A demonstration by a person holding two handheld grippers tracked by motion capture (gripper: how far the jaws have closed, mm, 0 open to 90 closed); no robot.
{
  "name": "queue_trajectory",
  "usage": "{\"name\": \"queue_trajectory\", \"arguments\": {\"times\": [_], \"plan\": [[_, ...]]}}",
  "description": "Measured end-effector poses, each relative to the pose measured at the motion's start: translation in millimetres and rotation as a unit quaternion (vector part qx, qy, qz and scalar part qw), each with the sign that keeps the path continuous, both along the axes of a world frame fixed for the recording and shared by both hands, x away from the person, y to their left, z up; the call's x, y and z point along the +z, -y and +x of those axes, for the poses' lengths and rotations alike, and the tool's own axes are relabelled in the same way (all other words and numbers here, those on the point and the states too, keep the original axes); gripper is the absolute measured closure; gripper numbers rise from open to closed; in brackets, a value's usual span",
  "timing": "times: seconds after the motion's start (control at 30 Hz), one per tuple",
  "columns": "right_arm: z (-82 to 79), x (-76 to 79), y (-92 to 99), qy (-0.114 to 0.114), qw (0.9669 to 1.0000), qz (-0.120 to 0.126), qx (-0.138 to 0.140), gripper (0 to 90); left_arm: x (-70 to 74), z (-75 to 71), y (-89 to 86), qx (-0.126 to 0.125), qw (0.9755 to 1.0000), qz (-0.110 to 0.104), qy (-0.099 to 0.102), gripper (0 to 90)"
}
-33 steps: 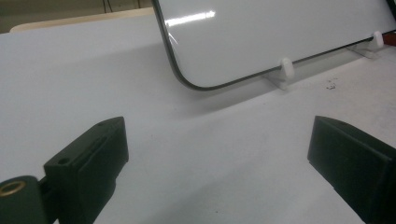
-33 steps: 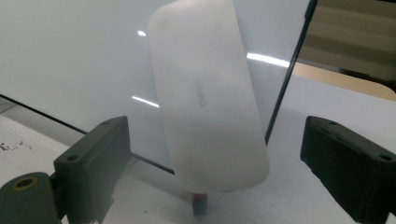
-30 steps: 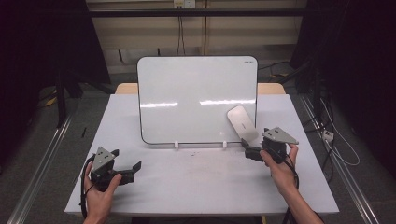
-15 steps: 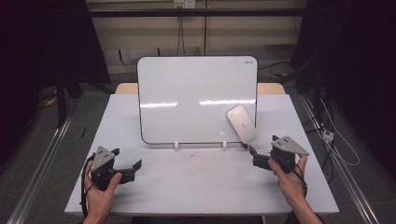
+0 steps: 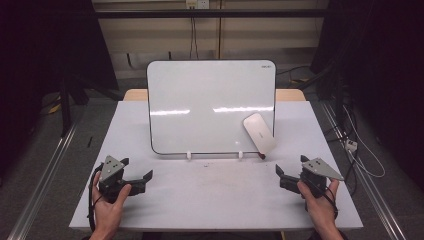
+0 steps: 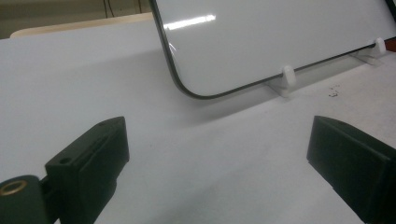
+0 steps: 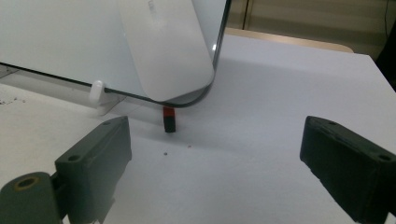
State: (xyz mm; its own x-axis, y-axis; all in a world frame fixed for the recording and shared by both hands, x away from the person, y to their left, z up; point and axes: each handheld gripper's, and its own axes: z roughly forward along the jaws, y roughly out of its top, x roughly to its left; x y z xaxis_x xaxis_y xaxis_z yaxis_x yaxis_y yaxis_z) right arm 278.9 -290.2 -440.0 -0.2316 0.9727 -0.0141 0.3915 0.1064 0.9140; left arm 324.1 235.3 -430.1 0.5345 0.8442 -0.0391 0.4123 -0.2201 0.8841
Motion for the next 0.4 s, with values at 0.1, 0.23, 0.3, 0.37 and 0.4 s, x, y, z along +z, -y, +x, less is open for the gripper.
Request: {"name": "queue_trajectory", "arguments": {"times": [0.1, 0.23, 0.3, 0.37, 0.4], "plan": [[-2.8, -0.1, 0.6, 0.008, 1.0, 0.002, 0.0, 8.7, -0.3, -0.6, 1.0, -0.002, 1.0, 0.0, 0.0, 5.5], [-3.5, -1.1, -2.8, 0.012, 0.9999, -0.003, 0.006, 8.2, -0.5, -1.0, 1.7, -0.003, 1.0, 0.001, 0.0, 5.5], [-3.1, -2.6, -3.1, 0.008, 0.9999, -0.007, 0.006, 8.1, -0.3, -0.9, 2.0, -0.005, 1.0, -0.003, -0.002, 5.5], [-1.8, -4.2, -3.3, 0.002, 1.0, -0.003, 0.005, 8.2, -0.3, -0.7, 2.0, -0.006, 1.0, -0.002, -0.002, 5.5], [-1.2, -4.1, -3.7, 0.001, 1.0, -0.004, 0.005, 8.3, -0.7, -0.4, 2.0, -0.006, 1.0, -0.003, -0.002, 5.5]]}}
